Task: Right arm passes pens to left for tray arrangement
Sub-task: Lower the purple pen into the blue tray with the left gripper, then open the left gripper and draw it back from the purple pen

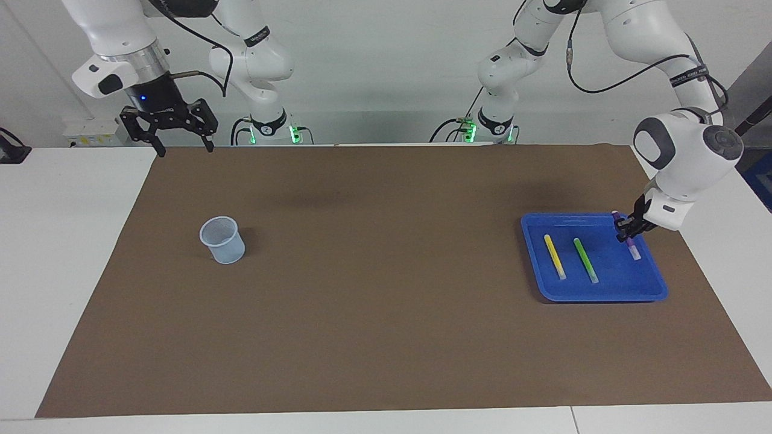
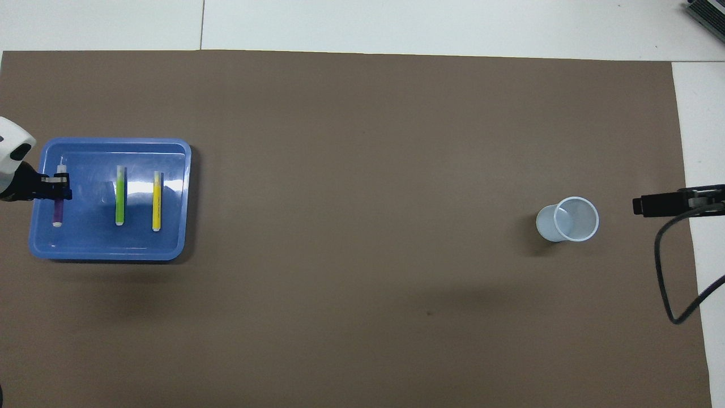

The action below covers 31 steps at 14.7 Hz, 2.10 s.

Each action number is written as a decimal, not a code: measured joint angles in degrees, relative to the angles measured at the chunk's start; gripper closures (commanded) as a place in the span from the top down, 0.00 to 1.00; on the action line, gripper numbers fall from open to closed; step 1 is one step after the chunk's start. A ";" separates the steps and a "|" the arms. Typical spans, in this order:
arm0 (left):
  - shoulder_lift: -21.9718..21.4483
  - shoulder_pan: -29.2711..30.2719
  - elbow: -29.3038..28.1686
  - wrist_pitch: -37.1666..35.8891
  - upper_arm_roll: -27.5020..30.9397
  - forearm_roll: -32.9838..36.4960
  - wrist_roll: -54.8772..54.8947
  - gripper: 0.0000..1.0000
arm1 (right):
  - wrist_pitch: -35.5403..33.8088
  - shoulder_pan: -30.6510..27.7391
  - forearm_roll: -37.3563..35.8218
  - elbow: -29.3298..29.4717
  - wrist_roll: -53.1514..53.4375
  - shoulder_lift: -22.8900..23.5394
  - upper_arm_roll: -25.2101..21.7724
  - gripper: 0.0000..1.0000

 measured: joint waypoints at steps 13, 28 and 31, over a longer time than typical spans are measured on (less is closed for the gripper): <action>7.79 1.01 3.01 4.57 -0.16 5.86 5.19 0.00 | -2.41 2.94 -2.07 1.93 0.00 2.62 -3.12 1.00; 7.57 1.63 5.21 -0.04 -0.81 3.55 5.59 1.00 | -6.52 2.98 -2.07 2.53 1.67 2.70 -3.13 1.00; 3.78 1.58 6.07 -6.80 -1.15 1.81 5.59 1.00 | -6.73 2.98 -2.07 2.65 1.68 2.70 -3.13 1.00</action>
